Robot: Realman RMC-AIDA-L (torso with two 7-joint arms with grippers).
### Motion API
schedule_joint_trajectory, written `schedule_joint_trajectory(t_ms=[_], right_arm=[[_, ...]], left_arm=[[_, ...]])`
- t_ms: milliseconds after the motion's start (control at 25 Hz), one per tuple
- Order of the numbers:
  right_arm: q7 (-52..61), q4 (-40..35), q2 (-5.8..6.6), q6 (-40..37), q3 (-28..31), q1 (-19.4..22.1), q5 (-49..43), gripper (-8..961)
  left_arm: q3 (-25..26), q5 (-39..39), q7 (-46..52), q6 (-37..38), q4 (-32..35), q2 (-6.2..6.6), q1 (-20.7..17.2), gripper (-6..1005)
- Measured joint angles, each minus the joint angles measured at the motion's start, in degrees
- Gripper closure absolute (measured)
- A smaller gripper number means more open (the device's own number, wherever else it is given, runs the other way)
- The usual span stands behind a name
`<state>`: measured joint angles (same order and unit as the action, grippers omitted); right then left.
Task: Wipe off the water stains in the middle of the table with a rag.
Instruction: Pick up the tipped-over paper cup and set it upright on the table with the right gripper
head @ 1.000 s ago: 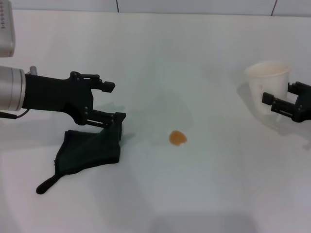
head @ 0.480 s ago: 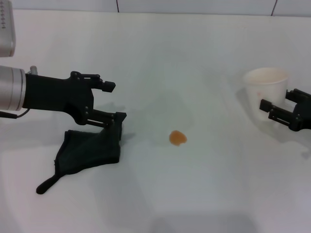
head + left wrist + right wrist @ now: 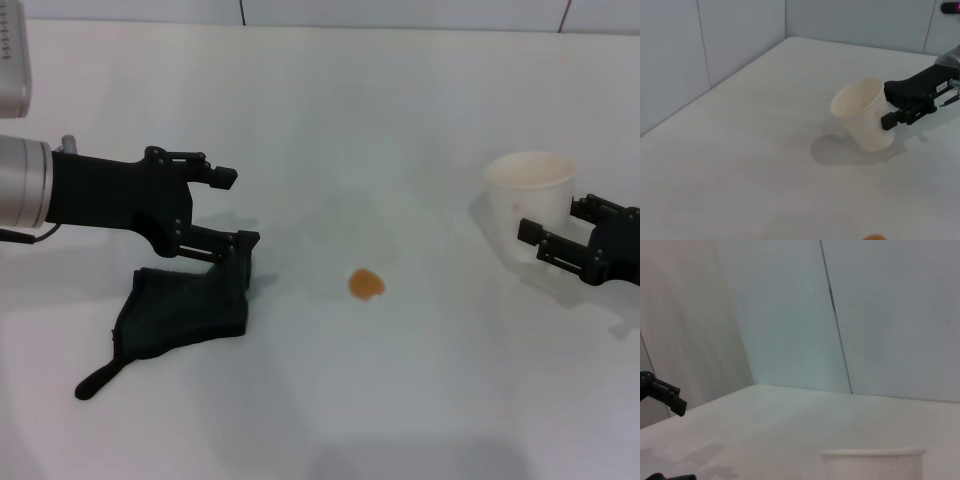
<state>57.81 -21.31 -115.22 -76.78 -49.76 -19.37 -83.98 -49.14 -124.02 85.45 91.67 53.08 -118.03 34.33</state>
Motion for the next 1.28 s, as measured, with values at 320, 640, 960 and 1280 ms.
schedule_joint_trajectory(t_ms=[320,640,960,1280], right_arm=[[-0.90,1.12,-0.01,0.38,-0.06,-0.06,-0.23,298],[-2.55,2.79,-0.01,1.00,-0.07,-0.06,-0.10,297],[-2.60,3.37,0.00,1.46,-0.02,0.38,0.04,295],[-2.57,3.52,0.00,1.80,0.02,0.58,-0.11,293]], left_arm=[[-0.16,0.01,0.11,0.00,0.00,-0.01,-0.05,158],[-0.17,0.01,0.07,0.00,0.00,-0.15,-0.15,160],[-0.17,-0.01,0.20,0.00,0.00,-0.18,-0.01,162],[-0.17,-0.09,0.20,0.00,0.00,-0.18,0.07,164]])
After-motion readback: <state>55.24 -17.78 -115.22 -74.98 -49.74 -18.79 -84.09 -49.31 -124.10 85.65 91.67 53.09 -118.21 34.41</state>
